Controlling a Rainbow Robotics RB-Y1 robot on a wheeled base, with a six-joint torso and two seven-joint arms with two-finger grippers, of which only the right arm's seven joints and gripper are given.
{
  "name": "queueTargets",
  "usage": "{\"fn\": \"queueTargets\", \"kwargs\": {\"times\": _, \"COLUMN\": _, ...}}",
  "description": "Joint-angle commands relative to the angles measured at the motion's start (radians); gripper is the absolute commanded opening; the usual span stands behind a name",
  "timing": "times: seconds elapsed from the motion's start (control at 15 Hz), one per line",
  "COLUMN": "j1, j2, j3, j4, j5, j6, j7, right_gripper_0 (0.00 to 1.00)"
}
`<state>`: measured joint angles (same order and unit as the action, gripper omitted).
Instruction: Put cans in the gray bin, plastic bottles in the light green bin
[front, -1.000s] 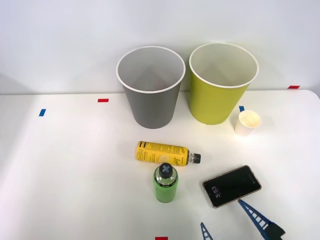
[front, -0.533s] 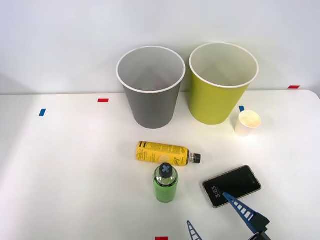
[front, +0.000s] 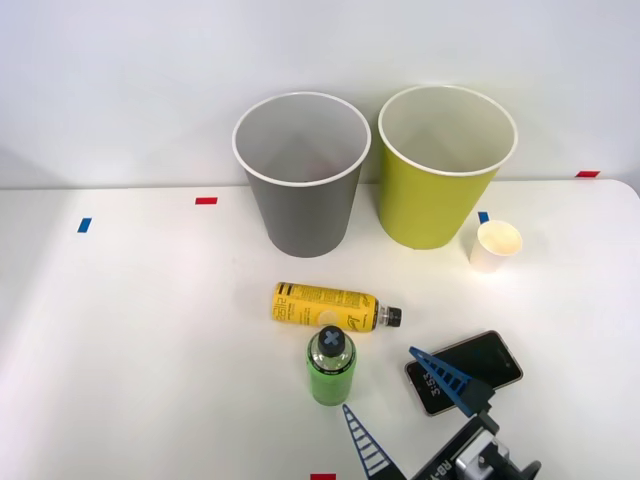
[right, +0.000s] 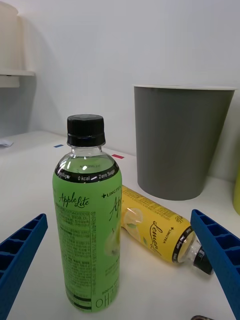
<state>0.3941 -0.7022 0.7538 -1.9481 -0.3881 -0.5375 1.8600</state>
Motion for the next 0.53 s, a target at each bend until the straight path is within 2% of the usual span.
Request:
{"fn": "queueTargets", "kwargs": {"times": 0.07, "j1": -0.05, "j2": 0.041, "j3": 0.001, "j4": 0.0, "j5": -0.012, "j6": 0.077, "j7": -0.002, "right_gripper_0": 1.0}}
{"fn": "queueTargets", "kwargs": {"times": 0.53, "j1": -0.098, "j2": 0.082, "j3": 0.016, "j4": 0.0, "j5": -0.015, "j6": 0.172, "j7": 0.005, "right_gripper_0": 1.0}}
